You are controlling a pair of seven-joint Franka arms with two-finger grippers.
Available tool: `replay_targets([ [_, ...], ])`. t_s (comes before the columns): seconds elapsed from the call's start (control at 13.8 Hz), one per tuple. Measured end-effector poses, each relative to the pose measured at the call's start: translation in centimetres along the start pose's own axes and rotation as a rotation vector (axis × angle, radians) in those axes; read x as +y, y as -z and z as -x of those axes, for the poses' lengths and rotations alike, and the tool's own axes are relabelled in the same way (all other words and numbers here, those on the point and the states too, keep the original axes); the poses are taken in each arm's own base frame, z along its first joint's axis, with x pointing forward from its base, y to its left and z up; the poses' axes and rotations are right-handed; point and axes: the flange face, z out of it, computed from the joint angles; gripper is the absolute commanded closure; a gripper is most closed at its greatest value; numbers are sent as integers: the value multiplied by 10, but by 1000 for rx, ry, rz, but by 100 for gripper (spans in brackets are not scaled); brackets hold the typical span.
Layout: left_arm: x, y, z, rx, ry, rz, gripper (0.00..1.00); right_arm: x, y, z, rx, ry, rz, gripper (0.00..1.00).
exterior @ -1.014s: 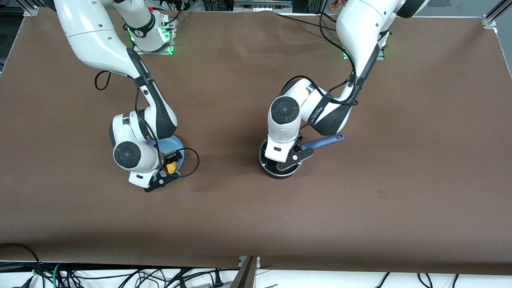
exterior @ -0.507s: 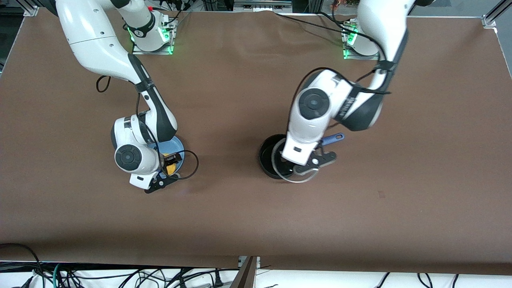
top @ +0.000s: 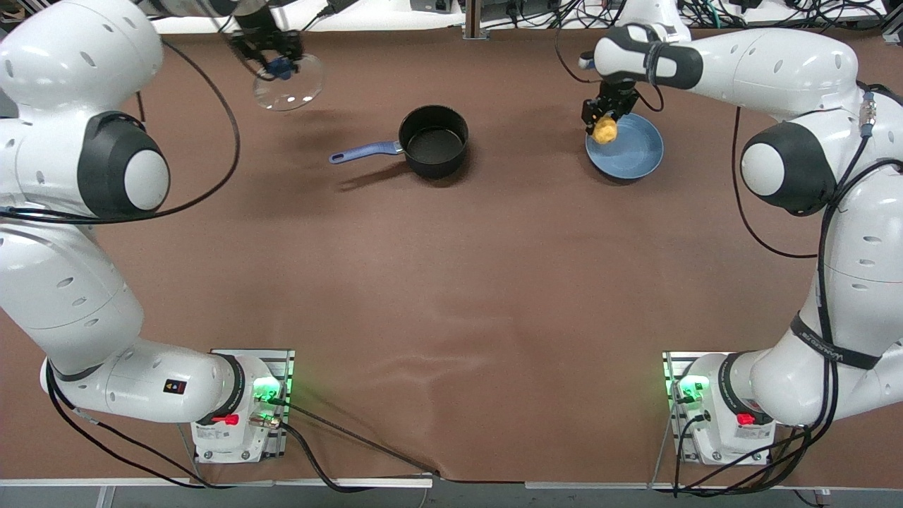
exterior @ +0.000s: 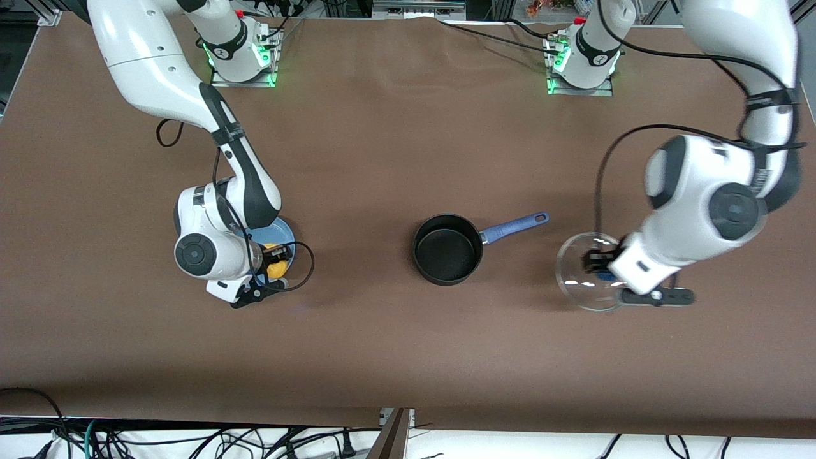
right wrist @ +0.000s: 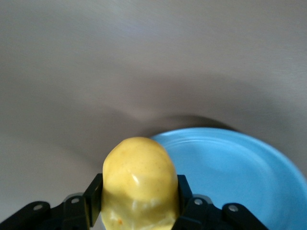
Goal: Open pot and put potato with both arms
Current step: 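Set the lid down with the left gripper while the right gripper drops the potato in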
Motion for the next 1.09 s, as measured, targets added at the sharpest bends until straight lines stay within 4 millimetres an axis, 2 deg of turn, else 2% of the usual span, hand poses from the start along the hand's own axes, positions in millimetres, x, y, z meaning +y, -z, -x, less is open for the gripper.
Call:
replay_targets([
  [0.14, -74, -21, 10, 1, -45, 14, 47, -31, 18, -5, 7, -104, -104, 87],
  [0.29, -129, -50, 25, 18, -67, -10, 46, -78, 20, -7, 4, -221, -193, 87],
  [0.43, -161, -83, 42, 23, -56, -30, 46, -133, 23, -11, 33, -350, -251, 86],
  [0.72, -183, -129, 62, 11, 22, -16, 46, -254, 15, -12, 189, -597, -392, 82],
  [0.8, -188, -138, 64, 18, 44, -12, 46, -276, 11, -12, 216, -638, -421, 75],
  [0.87, -193, -147, 66, 27, 60, -17, 41, -294, 8, -12, 239, -675, -447, 60],
  [0.94, -198, -156, 68, 31, 70, -23, 24, -308, 6, -14, 263, -701, -470, 18],
  [1.01, -202, -164, 70, 29, 79, -26, 9, -315, 4, -16, 288, -715, -489, 0],
  [1.09, -206, -169, 71, 25, 87, -28, 7, -316, 3, -19, 306, -724, -501, 0],
])
